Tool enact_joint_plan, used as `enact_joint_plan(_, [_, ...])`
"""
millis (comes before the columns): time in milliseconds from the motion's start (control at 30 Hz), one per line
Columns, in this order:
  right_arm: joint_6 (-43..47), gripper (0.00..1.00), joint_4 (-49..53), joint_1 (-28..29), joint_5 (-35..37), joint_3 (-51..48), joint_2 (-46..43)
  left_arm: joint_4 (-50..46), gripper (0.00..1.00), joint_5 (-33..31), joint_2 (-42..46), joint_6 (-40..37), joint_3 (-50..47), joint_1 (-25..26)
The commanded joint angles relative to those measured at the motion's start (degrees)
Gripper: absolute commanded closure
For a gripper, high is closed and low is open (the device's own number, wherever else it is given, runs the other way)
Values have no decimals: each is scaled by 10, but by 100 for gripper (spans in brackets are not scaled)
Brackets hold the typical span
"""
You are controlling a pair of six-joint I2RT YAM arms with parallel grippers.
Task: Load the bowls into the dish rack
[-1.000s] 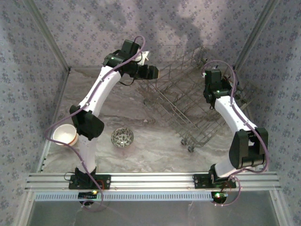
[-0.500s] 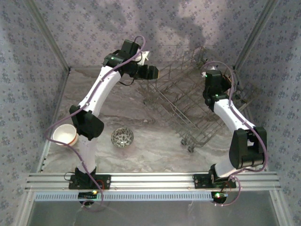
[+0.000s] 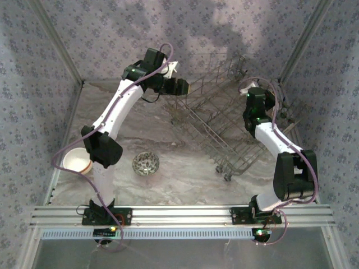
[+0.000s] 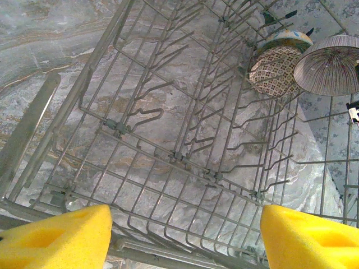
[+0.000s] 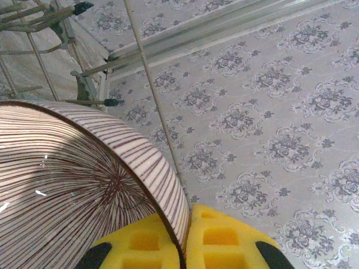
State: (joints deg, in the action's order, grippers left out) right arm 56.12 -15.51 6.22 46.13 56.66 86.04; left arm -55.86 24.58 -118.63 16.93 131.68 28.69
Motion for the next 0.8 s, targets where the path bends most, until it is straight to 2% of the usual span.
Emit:
enact_joint_plan(0, [28,100,-58,-6,-17,-4,-7,-35,29,12,3,-13,-19,-1])
enact_joint_plan(400, [109,100,-109,-10,-47,-28,-7,-49,29,24,2,-23,-20,-2])
enact_joint_plan(767, [163,100,-179,-5,-30,-53,11,-43,29,28,10,-26,-41,-2])
